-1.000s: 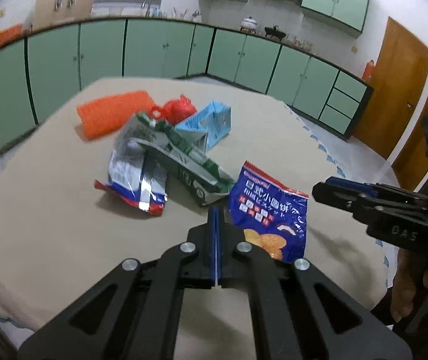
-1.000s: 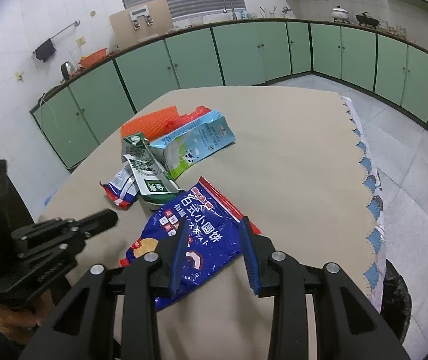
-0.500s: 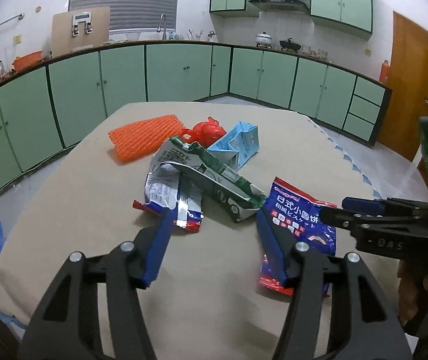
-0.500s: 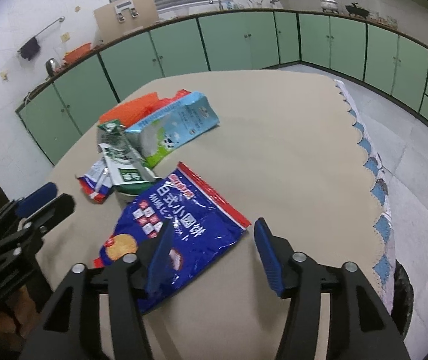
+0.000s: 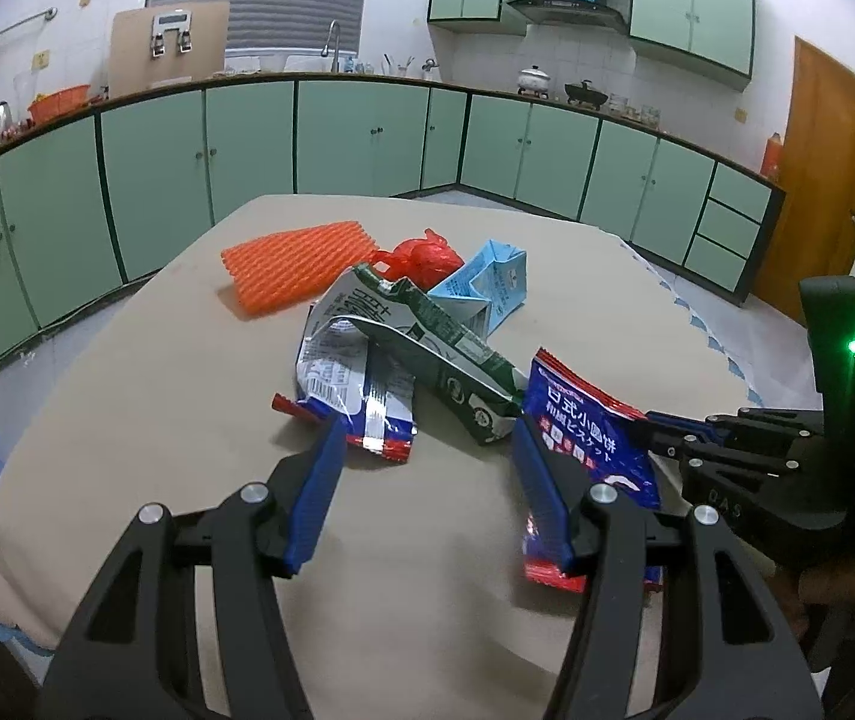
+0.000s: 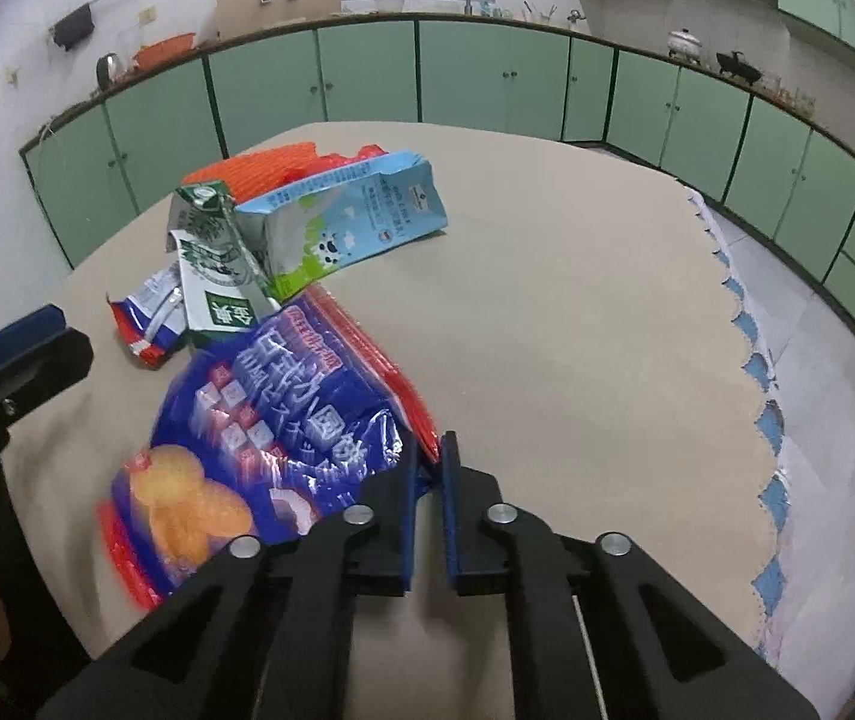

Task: Collect trash
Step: 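Lift the biscuit bag with the right gripper while the left grasps the green-white milk packet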

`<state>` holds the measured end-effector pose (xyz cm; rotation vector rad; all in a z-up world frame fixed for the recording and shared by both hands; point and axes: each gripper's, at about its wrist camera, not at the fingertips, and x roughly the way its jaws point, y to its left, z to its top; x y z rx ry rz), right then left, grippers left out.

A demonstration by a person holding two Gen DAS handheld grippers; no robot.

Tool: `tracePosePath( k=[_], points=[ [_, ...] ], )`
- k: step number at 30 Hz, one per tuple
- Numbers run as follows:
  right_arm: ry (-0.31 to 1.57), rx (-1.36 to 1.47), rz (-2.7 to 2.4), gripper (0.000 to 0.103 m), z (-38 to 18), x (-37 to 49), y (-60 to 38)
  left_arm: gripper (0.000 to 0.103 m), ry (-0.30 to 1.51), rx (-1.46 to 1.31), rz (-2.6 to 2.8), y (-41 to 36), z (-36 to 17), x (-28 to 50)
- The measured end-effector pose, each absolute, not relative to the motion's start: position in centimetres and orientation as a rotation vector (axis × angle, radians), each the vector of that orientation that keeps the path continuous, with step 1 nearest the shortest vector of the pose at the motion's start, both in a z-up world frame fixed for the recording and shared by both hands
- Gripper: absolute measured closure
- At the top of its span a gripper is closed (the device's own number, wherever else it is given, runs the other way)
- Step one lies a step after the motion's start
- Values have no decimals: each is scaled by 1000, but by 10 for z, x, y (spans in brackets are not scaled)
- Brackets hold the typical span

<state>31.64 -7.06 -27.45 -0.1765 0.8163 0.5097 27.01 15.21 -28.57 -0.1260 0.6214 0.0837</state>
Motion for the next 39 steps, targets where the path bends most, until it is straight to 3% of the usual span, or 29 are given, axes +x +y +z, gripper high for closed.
tracePosePath(
  k=[18,39],
  points=[
    [701,-15,456,101,-227,310,-140,47,614,-131,65,142,-274,295],
    [728,67,457,101,-249,349,-188,47,758,-130,157,121,-310,345]
  ],
)
